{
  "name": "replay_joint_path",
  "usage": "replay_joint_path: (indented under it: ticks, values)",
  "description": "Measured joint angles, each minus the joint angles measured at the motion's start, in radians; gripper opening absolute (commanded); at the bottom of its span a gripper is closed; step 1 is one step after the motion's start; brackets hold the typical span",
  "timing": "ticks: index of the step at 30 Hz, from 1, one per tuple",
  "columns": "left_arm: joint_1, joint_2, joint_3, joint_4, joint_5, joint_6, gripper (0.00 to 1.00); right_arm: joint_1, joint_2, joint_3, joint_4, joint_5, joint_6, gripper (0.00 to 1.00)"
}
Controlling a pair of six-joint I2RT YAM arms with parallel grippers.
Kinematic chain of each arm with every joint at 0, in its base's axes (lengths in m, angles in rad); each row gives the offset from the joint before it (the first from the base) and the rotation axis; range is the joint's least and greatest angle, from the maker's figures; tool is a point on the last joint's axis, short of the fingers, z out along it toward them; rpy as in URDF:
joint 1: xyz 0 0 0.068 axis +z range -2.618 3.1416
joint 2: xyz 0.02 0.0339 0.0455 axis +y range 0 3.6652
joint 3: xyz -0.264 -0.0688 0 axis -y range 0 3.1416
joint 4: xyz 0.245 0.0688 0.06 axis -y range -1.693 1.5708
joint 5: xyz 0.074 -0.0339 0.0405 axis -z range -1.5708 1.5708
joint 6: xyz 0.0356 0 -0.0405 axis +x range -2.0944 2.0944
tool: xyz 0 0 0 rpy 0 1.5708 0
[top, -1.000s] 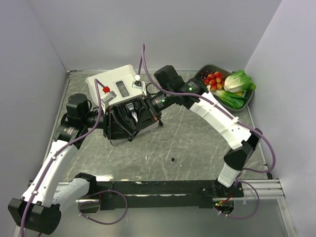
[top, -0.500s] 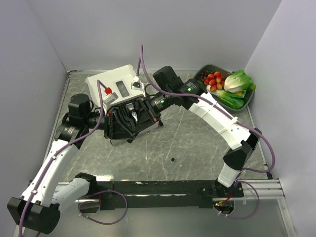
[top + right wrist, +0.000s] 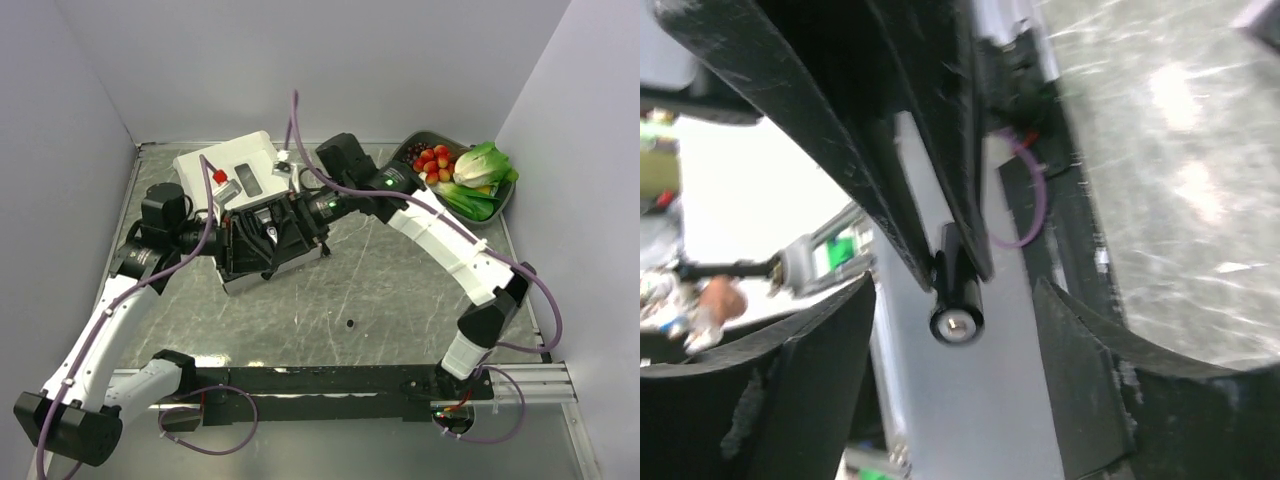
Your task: Sort the hair-cutting tools
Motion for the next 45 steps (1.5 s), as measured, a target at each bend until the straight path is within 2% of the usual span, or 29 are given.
replay_joint_path:
  ticks: [5, 9, 16, 23, 28, 34, 39, 45]
  values:
    - [0.0, 0.055, 0.034, -0.026, -0.147, 0.0, 0.01, -0.113, -0.144, -0.188, 0.074, 0.148, 0.048, 0.77]
    - [-0.002, 0.15, 0.075, -0.036, -0.35, -0.061, 0.01, -0.198, -0.291, -0.324, 0.092, 0.304, 0.077, 0.77]
    - [-0.002, 0.358, 0.155, -0.08, -0.804, -0.268, 0.01, -0.191, -0.463, -0.505, 0.122, 0.483, 0.101, 0.77]
    - [-0.008, 0.493, 0.239, -0.145, -1.172, -0.477, 0.01, -0.191, -0.517, -0.645, 0.134, 0.545, 0.112, 0.77]
    - [-0.041, 0.565, 0.281, -0.164, -1.337, -0.588, 0.01, -0.191, -0.551, -0.703, 0.146, 0.545, 0.111, 0.77]
    - [-0.116, 0.743, 0.395, -0.217, -1.521, -0.678, 0.01, -0.191, -0.603, -0.747, 0.16, 0.54, 0.107, 0.77]
    - [-0.141, 0.817, 0.404, -0.237, -1.592, -0.7, 0.01, -0.191, -0.613, -0.757, 0.161, 0.541, 0.094, 0.78]
    - [-0.137, 0.848, 0.408, -0.251, -1.643, -0.647, 0.01, -0.191, -0.623, -0.777, 0.167, 0.541, 0.083, 0.78]
